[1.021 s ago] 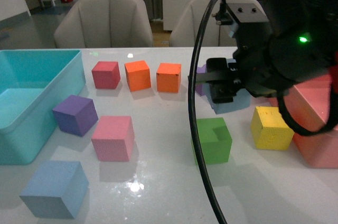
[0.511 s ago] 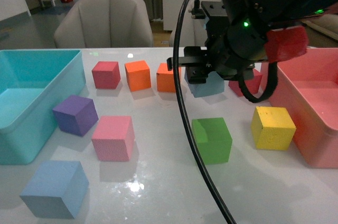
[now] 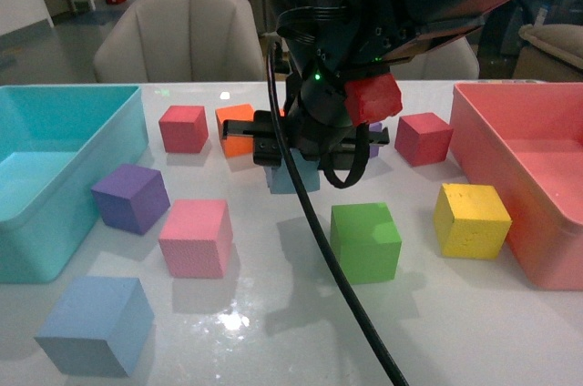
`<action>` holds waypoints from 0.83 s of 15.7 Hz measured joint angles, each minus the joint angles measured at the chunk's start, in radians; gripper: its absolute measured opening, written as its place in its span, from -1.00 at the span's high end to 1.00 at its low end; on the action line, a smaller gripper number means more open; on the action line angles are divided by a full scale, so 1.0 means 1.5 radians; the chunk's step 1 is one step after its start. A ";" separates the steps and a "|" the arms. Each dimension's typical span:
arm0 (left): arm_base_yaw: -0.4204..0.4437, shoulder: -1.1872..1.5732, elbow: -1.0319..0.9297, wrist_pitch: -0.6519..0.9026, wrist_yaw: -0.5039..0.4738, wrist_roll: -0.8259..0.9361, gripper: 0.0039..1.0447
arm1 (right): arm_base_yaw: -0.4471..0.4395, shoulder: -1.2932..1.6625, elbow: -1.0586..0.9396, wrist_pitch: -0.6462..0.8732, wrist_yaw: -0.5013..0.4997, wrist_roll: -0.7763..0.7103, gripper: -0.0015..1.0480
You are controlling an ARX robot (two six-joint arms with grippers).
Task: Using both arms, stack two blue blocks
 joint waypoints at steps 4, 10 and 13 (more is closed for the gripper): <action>0.000 0.000 0.000 0.000 0.000 0.000 -0.88 | 0.004 0.039 0.050 -0.029 0.015 0.021 0.17; 0.000 0.000 0.000 0.000 0.000 0.000 -0.88 | 0.008 0.104 0.112 -0.067 0.028 0.032 0.17; 0.000 0.000 0.000 0.000 0.000 0.000 -0.88 | 0.008 0.117 0.128 -0.082 0.027 0.035 0.07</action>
